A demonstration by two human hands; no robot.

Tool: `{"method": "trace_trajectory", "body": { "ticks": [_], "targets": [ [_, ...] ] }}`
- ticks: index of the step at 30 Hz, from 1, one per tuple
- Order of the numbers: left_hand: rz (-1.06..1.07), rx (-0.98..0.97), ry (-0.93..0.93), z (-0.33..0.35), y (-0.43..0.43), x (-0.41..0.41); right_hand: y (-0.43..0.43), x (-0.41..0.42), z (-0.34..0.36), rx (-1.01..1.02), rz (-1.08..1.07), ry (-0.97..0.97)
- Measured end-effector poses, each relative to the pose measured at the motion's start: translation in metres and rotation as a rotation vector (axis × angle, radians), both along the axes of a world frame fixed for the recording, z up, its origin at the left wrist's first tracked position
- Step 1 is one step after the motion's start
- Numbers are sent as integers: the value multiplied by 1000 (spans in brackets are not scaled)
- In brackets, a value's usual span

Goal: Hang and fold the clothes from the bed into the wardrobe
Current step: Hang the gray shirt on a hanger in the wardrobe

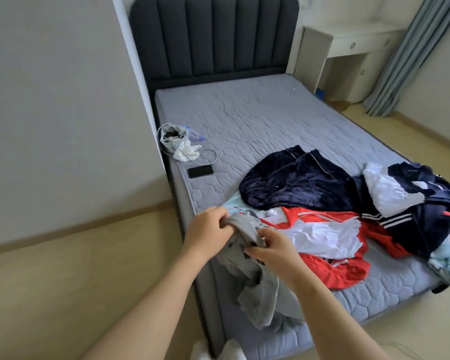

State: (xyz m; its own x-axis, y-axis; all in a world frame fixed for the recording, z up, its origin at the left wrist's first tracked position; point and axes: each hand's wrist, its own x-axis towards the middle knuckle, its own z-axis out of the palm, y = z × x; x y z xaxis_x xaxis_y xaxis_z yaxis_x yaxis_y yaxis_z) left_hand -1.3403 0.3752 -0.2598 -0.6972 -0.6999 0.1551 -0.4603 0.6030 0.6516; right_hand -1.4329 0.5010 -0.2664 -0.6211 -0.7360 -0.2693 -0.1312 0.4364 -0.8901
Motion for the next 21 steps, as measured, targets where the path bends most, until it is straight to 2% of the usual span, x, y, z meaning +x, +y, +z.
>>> {"method": "trace_trajectory", "body": {
  "ticks": [3, 6, 9, 13, 16, 21],
  "targets": [
    [162, -50, 73, 12, 9, 17, 1, 2, -8, 49, -4, 199],
    [404, 14, 204, 18, 15, 43, 4, 8, -12, 76, 28, 310],
    [562, 59, 225, 25, 18, 77, -5, 24, -8, -18, 68, 289],
    [822, 76, 195, 32, 23, 144, -30, 68, 3, -99, 248, 300],
    [988, 12, 174, 39, 29, 199, -51, 108, 10, -187, 371, 221],
    [1139, -82, 220, 55, 39, 287, -83, 186, 28, -309, 554, 124]
  ]
}}
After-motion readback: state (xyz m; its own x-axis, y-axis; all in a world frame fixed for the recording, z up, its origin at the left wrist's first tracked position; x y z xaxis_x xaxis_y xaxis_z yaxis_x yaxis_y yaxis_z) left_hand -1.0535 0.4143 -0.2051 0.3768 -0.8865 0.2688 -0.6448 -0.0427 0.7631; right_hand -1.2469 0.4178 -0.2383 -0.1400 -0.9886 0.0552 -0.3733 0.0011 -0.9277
